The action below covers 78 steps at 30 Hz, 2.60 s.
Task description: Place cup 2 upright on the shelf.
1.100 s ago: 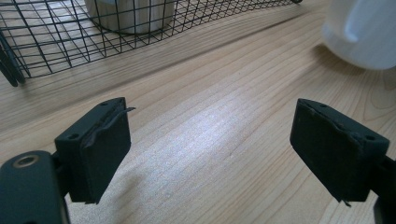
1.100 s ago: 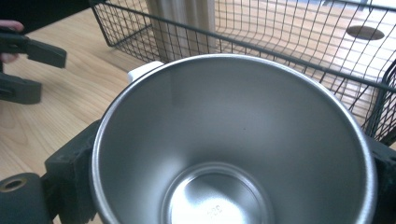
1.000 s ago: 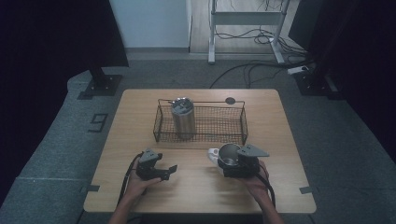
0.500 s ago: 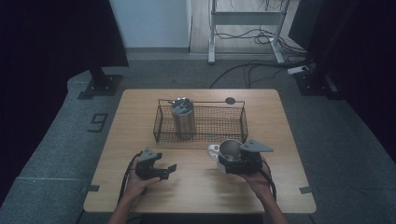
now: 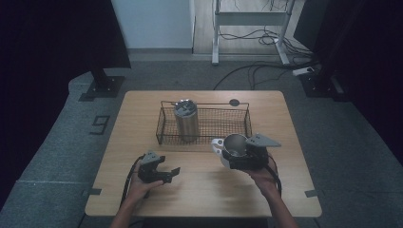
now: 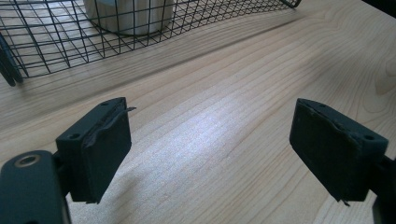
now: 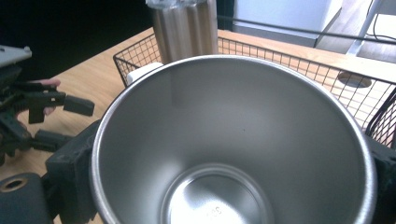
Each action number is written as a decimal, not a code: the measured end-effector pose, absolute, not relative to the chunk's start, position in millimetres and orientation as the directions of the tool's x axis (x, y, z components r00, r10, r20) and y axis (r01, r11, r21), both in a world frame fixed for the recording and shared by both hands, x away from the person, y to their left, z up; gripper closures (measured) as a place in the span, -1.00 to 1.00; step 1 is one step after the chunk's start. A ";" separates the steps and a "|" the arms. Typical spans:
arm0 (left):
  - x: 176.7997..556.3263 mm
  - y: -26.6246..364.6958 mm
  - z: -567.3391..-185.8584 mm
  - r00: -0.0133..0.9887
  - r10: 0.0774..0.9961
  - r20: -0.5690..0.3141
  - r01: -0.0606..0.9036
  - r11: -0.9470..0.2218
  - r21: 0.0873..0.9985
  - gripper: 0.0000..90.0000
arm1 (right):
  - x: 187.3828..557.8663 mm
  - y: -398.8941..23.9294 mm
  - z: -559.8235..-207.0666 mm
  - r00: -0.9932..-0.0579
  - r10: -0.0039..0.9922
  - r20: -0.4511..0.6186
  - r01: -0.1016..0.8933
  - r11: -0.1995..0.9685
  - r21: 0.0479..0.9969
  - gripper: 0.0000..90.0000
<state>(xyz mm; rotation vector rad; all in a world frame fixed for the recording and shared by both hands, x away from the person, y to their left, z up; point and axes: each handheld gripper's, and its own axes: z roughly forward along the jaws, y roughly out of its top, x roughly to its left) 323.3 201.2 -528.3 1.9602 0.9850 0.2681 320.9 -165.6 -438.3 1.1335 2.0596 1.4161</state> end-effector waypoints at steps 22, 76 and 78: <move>323.4 207.5 -525.5 0.638 0.745 -0.193 0.532 -0.245 0.811 -0.68 | 337.1 -160.0 -408.8 -0.610 0.787 0.089 0.350 0.167 0.922 -0.86; 323.3 209.5 -528.0 0.634 0.750 -0.187 0.535 -0.251 0.807 -0.68 | 386.8 -156.6 -377.6 -0.582 0.808 0.091 0.357 0.154 0.921 -0.86; 323.3 209.5 -528.1 0.634 0.751 -0.187 0.535 -0.251 0.806 -0.68 | 389.3 -156.3 -376.9 -0.580 0.810 0.086 0.358 0.158 0.920 -0.86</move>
